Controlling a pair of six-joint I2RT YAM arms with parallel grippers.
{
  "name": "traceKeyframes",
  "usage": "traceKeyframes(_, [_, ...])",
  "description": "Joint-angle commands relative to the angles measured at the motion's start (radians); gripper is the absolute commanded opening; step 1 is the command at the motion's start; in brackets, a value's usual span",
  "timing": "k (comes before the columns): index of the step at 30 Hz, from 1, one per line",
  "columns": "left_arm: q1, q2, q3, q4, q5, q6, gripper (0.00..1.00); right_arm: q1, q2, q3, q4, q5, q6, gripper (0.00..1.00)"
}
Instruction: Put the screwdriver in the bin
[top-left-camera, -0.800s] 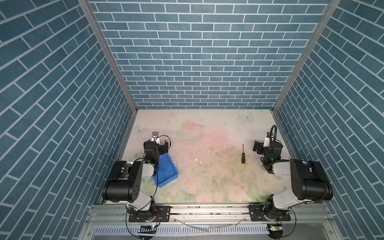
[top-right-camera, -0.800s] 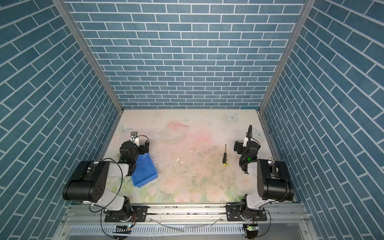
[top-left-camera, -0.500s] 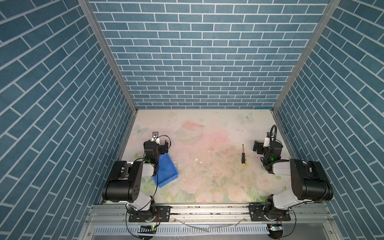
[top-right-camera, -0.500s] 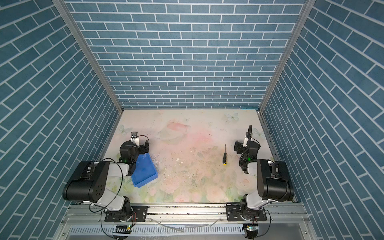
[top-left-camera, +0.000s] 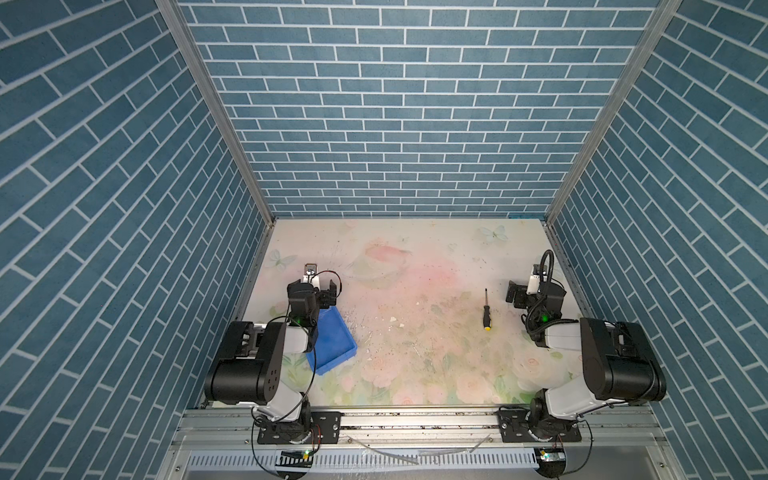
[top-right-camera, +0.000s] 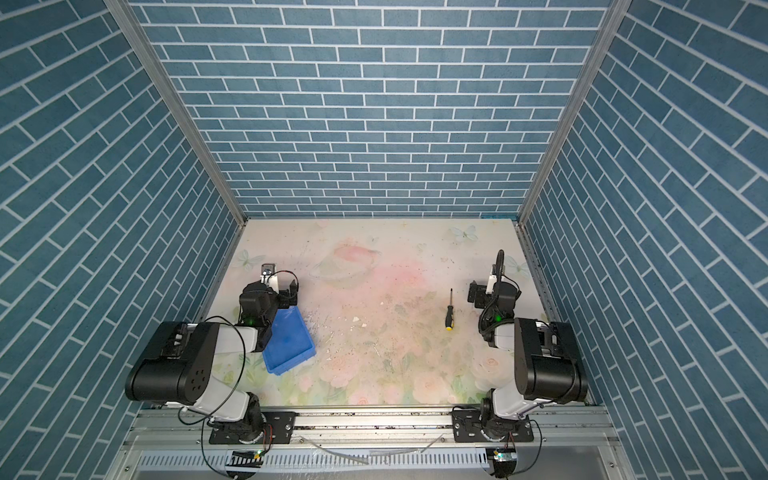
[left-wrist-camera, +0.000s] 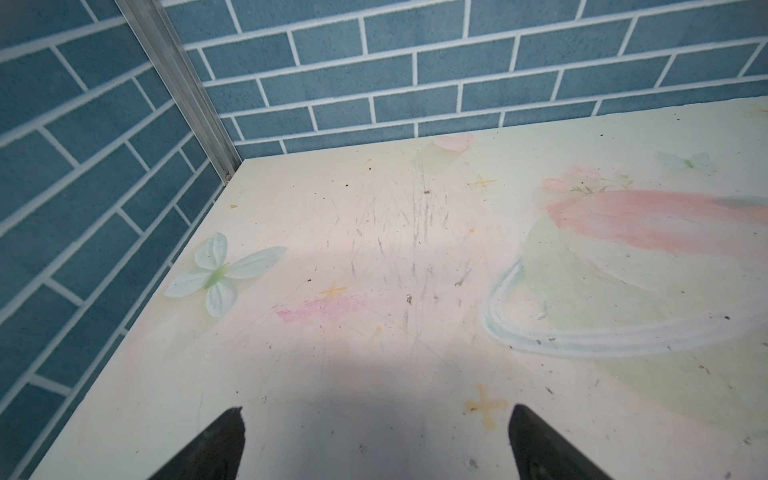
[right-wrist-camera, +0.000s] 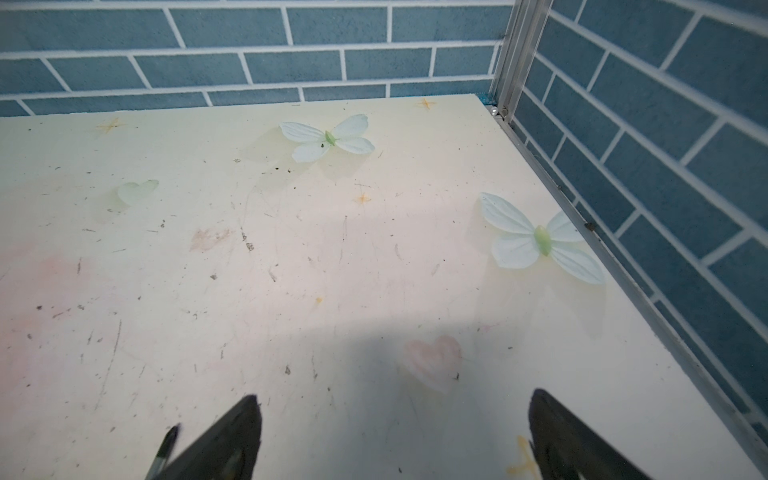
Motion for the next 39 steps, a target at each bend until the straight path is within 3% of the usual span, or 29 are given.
traceKeyframes(1, [-0.005,-0.012,-0.034,0.073,-0.025,0.003,1.0,-0.001,-0.003,-0.001,0.036,-0.001,0.01,0.99])
traceKeyframes(4, [-0.017,-0.064,-0.069,0.099,-0.053,0.004,1.0,-0.001,-0.054,-0.017,0.026,-0.001,0.009,0.99])
traceKeyframes(11, [-0.044,-0.332,-0.015,-0.187,-0.085,0.034,1.0,0.001,-0.235,0.026,-0.207,-0.012,0.015,0.99])
traceKeyframes(16, [-0.1,-0.453,0.073,-0.39,-0.045,0.082,1.0,0.003,-0.37,0.071,-0.389,-0.024,0.096,0.99])
traceKeyframes(20, [-0.247,-0.47,0.176,-0.558,-0.05,0.158,1.0,0.049,-0.477,0.088,-0.508,-0.004,0.112,0.99])
traceKeyframes(26, [-0.519,-0.423,0.247,-0.614,-0.073,0.155,1.0,0.171,-0.553,0.127,-0.687,0.081,0.181,0.99])
traceKeyframes(34, [-0.858,-0.267,0.323,-0.551,-0.139,0.08,1.0,0.339,-0.506,0.22,-0.953,0.213,0.38,0.99])
traceKeyframes(39, [-0.995,-0.152,0.374,-0.522,-0.092,0.115,1.0,0.35,-0.378,0.315,-1.087,0.141,0.435,0.99])
